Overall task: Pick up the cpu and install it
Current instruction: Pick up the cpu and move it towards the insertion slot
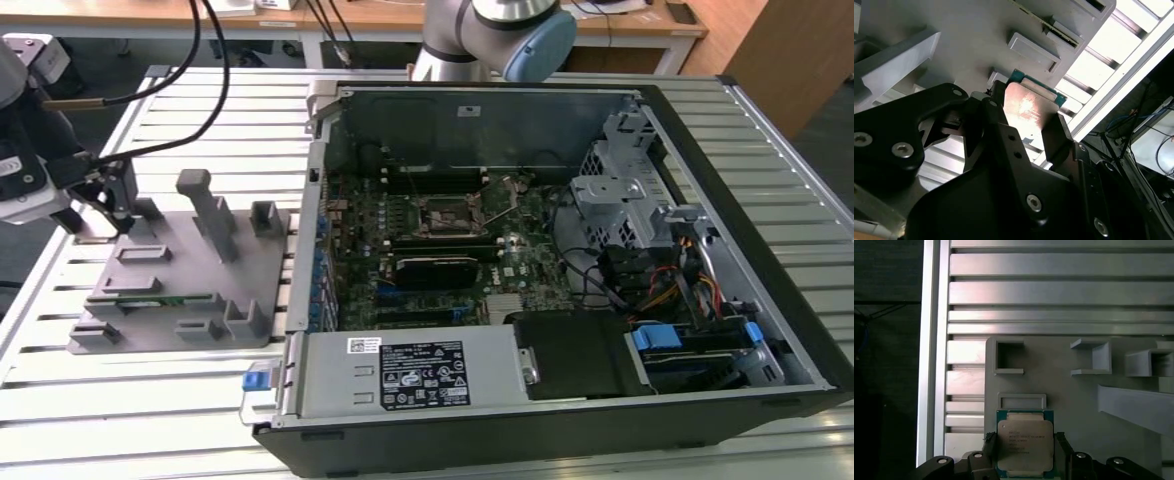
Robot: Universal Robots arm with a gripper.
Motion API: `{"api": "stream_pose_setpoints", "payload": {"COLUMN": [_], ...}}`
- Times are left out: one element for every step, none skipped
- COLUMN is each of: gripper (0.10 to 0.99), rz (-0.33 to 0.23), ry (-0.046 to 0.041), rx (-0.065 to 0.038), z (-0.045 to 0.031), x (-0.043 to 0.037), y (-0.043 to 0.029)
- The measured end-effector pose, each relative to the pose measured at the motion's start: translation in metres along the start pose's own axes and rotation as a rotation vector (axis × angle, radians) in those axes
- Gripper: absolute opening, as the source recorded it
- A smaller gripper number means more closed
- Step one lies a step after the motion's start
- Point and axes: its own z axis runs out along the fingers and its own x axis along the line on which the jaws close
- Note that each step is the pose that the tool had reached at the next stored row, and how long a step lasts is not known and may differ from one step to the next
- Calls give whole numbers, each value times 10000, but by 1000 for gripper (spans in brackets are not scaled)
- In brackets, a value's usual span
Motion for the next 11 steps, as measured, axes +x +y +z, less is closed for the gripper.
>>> {"api": "stream_pose_setpoints", "payload": {"gripper": [541, 541, 541, 541, 541, 541, 541, 541, 541, 541, 541], "rz": [0, 0, 0, 0, 0, 0, 0, 0, 0, 0, 0], "ry": [-1, -1, 0, 0, 0, 0, -2, -2, -1, 1, 1], "rx": [-1, 0, 1, 0, 1, 0, -1, -1, 0, 1, 1], "z": [-4, -9, -15, -20, -25, -30, -33, -36, -40, -46, -50], "x": [0, 0, 0, 0, 1, 1, 1, 1, 1, 1, 1], "y": [0, 1, 1, 2, 2, 2, 3, 3, 3, 4, 4]}}
